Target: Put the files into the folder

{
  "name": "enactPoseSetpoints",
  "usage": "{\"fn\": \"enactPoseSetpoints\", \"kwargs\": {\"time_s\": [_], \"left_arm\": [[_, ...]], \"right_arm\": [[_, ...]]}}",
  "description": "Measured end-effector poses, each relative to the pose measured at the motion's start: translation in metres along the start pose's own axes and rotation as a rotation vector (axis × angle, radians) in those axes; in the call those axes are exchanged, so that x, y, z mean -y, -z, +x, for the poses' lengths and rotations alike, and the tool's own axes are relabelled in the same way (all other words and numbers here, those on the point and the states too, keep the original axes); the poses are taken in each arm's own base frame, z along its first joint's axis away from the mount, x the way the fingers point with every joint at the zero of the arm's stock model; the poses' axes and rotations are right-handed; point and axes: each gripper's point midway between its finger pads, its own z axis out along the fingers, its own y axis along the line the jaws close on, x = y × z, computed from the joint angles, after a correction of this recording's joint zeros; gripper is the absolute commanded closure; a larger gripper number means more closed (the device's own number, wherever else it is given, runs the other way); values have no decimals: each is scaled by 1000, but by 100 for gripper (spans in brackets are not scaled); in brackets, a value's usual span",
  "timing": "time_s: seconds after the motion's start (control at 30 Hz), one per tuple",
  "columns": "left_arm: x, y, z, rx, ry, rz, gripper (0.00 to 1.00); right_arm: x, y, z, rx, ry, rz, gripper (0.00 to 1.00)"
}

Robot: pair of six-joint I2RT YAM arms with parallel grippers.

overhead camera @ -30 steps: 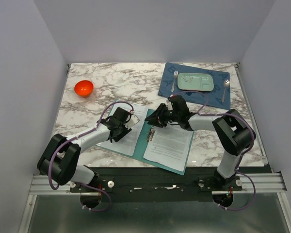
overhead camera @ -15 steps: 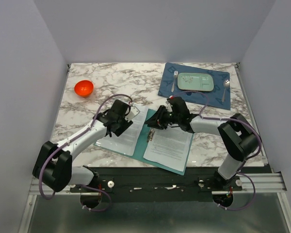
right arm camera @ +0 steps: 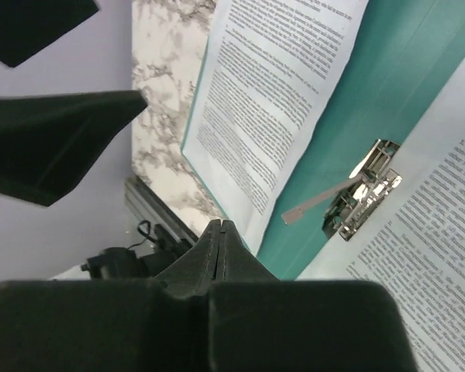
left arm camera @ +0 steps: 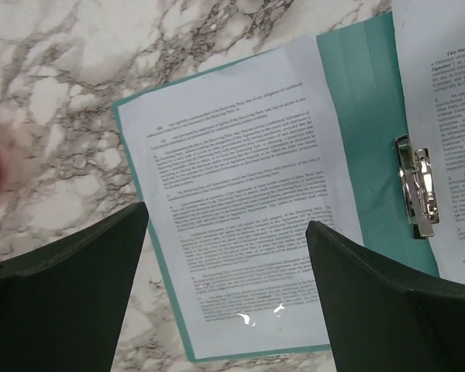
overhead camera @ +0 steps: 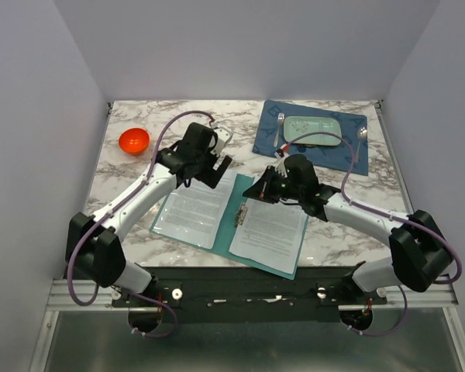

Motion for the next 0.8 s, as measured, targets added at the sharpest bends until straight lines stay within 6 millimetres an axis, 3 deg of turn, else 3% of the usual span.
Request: {"fn": "enactPoseSetpoints", "kwargs": {"time_s": [0.13, 0.3, 0.43, 0.63, 0.73, 0.8], "left_arm": [[18, -28, 16, -88, 40, 44, 1], [40, -45, 22, -125, 43, 74, 1], [51, -58, 22, -127, 35, 87, 1], [53, -64, 13, -89, 43, 81, 4], [49, -60, 5, -56, 45, 63, 1], [46, -52, -2, -27, 56, 57, 1]], "right_arm": [[4, 8, 6, 35, 108, 67, 100], [-15, 26, 10, 133, 250, 95, 100], [-13, 41, 4, 219, 283, 131, 99], [-12, 61, 4, 340, 355, 223, 99], [-21, 58, 6, 356, 430, 265, 99], [-16, 54, -2, 378, 447, 329, 99]]}}
